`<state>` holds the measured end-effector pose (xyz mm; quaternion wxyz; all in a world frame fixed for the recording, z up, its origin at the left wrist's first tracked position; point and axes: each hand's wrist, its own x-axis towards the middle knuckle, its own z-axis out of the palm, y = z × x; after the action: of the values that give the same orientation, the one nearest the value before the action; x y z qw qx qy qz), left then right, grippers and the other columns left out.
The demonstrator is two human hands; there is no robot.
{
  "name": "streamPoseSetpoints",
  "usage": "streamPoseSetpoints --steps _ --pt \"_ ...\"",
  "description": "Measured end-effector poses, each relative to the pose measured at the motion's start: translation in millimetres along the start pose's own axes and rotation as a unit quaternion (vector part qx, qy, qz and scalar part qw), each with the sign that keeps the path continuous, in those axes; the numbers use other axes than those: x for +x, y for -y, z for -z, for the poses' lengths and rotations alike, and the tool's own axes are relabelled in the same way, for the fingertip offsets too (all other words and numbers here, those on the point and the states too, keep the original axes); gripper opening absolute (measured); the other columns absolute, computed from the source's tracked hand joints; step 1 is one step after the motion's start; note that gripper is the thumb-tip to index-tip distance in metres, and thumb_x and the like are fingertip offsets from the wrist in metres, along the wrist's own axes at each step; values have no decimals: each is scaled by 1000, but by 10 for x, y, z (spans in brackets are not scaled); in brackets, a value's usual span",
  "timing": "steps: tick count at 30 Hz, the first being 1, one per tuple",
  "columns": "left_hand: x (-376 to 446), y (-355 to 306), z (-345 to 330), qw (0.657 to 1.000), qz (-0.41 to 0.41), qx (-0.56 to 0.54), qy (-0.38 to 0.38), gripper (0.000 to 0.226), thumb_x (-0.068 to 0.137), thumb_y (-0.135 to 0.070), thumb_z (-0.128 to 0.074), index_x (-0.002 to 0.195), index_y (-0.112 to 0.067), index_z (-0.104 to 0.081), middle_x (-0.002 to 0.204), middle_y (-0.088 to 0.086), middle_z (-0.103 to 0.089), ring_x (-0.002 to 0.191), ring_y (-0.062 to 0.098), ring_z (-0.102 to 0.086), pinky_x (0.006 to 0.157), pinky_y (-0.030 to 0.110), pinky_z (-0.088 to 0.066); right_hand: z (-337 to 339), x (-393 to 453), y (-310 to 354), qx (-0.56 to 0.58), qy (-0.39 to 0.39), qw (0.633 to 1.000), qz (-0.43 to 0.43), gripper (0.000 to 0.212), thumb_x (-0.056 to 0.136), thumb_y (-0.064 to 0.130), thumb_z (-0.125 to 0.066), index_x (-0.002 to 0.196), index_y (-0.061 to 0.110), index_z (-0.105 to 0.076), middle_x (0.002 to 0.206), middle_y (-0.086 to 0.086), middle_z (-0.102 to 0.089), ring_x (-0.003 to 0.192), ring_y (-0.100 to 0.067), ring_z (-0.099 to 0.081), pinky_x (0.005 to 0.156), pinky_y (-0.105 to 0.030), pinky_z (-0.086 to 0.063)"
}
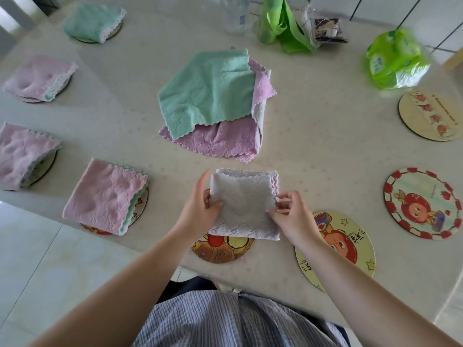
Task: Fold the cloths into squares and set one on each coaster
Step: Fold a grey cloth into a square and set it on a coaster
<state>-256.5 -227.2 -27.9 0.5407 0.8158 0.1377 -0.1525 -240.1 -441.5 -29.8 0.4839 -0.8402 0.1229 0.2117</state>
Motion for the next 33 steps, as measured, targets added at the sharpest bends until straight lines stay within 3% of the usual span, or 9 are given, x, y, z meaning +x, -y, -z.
streamPoseSetpoints --steps 2,4,8,16,19,22,24,29,33 --pt "3 30 2 998 -55 41 11 67 90 -4 -52 141 -38 -24 111 -11 -58 68 24 -57 67 41 -53 2 -25 26 -3 6 1000 21 37 85 24 -65 112 36 -43 95 16 -54 84 -1 -56 56 -14 -40" --pt "-7 2 -3 995 -95 33 12 61 89 3 -49 134 -36 -38 121 -11 -56 66 6 -55 65 25 -53 9 -61 38 -4 -3 998 56 37 88 19 -61 117 37 -49 98 17 -54 83 3 -56 57 -11 -42" --pt "42 -77 -27 995 -95 -18 -5 58 88 5 -52 130 -33 -45 124 -21 -51 113 2 -52 100 25 -43 19 -116 9 -24 -30 990 133 33 91 6 -52 118 24 -61 114 17 -51 96 10 -50 81 1 -35" --pt "227 -27 -57 999 9 -27 23 75 89 -14 -58 147 -32 -12 142 -3 -43 123 16 -48 102 45 -43 -16 26 -59 -93 15 990 105 43 93 11 -51 134 21 -47 143 7 -39 130 -11 -38 99 -14 -26" --pt "201 -60 -58 996 -37 69 -35 73 88 -20 -58 146 -32 -14 149 -3 -29 129 17 -40 105 43 -38 -11 43 -48 -101 6 988 117 43 94 12 -49 136 21 -45 146 7 -36 133 -12 -36 104 -17 -27" --pt "53 -101 -80 943 -210 245 -77 54 90 -23 -47 142 -18 -32 148 1 -32 135 16 -28 109 39 -27 1 61 -40 -110 11 987 118 45 95 16 -49 138 23 -42 148 9 -32 128 -15 -43 107 -26 -33" --pt "-6 -73 -122 896 -257 361 -34 51 92 -31 -36 141 -18 -33 150 -1 -29 141 15 -16 113 44 -16 8 62 -37 -142 13 982 120 47 95 18 -48 140 23 -39 151 9 -25 130 -15 -40 107 -31 -35" --pt "21 56 -189 857 -159 485 73 71 87 -57 -19 147 -26 2 155 -5 12 137 11 25 113 50 11 -55 46 50 -368 11 901 230 55 96 40 -37 146 26 -20 157 1 -3 144 -18 -2 114 -42 -5" --pt "61 84 -161 836 -131 523 102 76 80 -65 -5 144 -31 16 147 -10 30 132 9 34 111 54 15 -59 110 -63 -450 69 868 200 64 93 55 -24 147 31 3 156 7 14 142 -15 16 114 -51 9"
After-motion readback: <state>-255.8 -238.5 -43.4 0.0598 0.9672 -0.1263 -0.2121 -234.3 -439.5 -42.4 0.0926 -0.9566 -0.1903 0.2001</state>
